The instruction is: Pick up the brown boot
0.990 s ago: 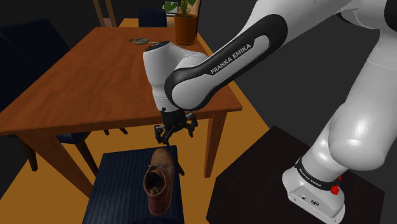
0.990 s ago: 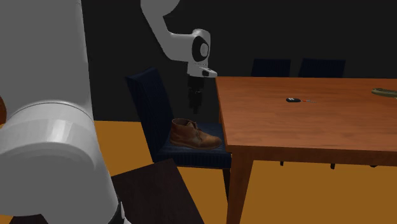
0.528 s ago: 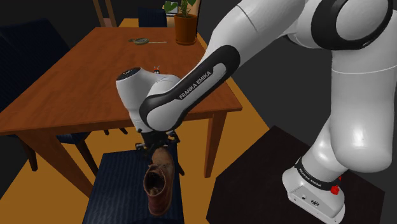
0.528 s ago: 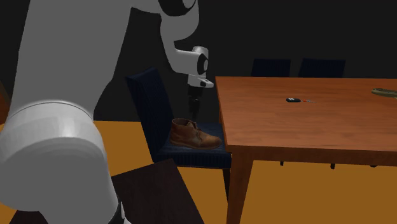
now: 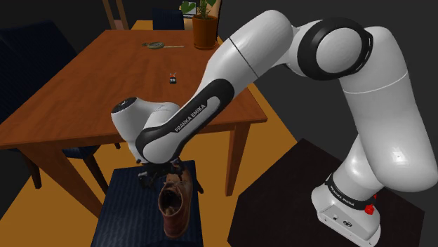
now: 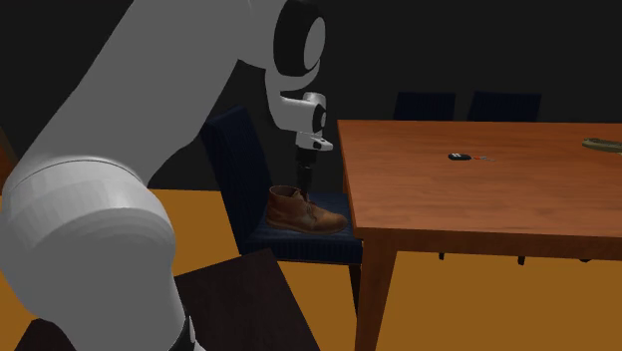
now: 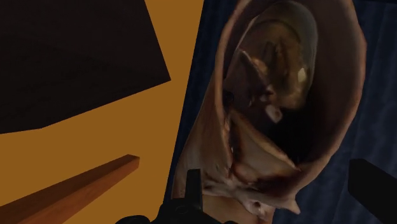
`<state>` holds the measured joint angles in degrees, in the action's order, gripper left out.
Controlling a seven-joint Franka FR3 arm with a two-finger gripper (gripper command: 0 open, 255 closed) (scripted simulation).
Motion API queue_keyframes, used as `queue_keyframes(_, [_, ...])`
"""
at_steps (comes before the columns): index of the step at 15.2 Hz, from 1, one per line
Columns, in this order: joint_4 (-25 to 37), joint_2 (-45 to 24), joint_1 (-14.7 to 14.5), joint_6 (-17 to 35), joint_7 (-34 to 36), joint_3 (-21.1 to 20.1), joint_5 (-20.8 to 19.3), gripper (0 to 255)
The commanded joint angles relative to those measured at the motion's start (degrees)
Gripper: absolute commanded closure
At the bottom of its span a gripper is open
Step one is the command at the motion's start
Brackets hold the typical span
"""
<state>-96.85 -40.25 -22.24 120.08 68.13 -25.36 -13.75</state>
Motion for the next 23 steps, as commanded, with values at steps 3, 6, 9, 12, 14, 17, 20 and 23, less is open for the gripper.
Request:
queue_keyframes(3, [0.1, -2.1, -0.5, 1.9, 0.3, 0.7, -0.8, 0])
queue_keyframes(6, [0.3, -3.0, -0.7, 2.6, 0.4, 0.9, -1.1, 0])
queue_keyframes(9, [0.3, -3.0, -0.7, 2.6, 0.4, 0.9, -1.1, 255])
queue_keyframes(12, [0.4, -3.0, -0.7, 2.6, 0.4, 1.0, -1.1, 255])
queue_keyframes(14, [0.4, -3.0, -0.7, 2.5, 0.4, 1.0, -1.1, 255])
queue_keyframes(17, [0.2, -2.4, -0.6, 2.2, 0.4, 0.8, -0.9, 255])
queue_keyframes(20, [0.0, -0.8, -0.2, 0.8, 0.2, 0.3, -0.3, 255])
queue_keyframes(23, [-0.1, 0.8, 0.2, -0.7, 0.0, -0.2, 0.3, 255])
